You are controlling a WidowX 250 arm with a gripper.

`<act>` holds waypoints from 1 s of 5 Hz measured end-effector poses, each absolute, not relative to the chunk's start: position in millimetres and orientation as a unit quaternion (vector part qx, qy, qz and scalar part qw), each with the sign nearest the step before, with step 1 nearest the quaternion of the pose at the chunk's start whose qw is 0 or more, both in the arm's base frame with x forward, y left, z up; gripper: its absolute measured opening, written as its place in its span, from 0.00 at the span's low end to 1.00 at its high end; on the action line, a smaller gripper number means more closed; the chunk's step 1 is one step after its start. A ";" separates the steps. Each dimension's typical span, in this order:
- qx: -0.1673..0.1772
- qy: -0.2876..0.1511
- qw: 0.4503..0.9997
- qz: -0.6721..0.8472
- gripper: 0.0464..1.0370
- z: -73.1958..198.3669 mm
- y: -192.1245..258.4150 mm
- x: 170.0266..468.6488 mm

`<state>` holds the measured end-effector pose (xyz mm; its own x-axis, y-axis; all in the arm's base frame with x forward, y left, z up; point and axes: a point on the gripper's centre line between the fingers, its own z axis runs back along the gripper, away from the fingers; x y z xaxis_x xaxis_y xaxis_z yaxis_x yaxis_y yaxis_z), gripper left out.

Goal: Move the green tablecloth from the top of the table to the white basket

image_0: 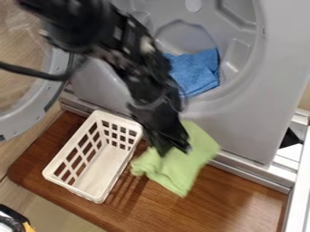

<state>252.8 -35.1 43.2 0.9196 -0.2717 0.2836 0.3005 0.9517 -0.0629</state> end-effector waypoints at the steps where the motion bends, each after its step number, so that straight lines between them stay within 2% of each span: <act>1: -0.060 -0.132 0.982 -0.119 0.03 48.7 -10.2 237.4; 3: -0.060 -0.123 0.986 -0.097 0.03 31.6 51.6 220.7; 5: -0.068 -0.092 0.992 -0.061 0.03 -15.1 89.7 220.5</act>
<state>220.5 89.7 -15.1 0.9757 -0.1083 0.1907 0.1333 0.9833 -0.1237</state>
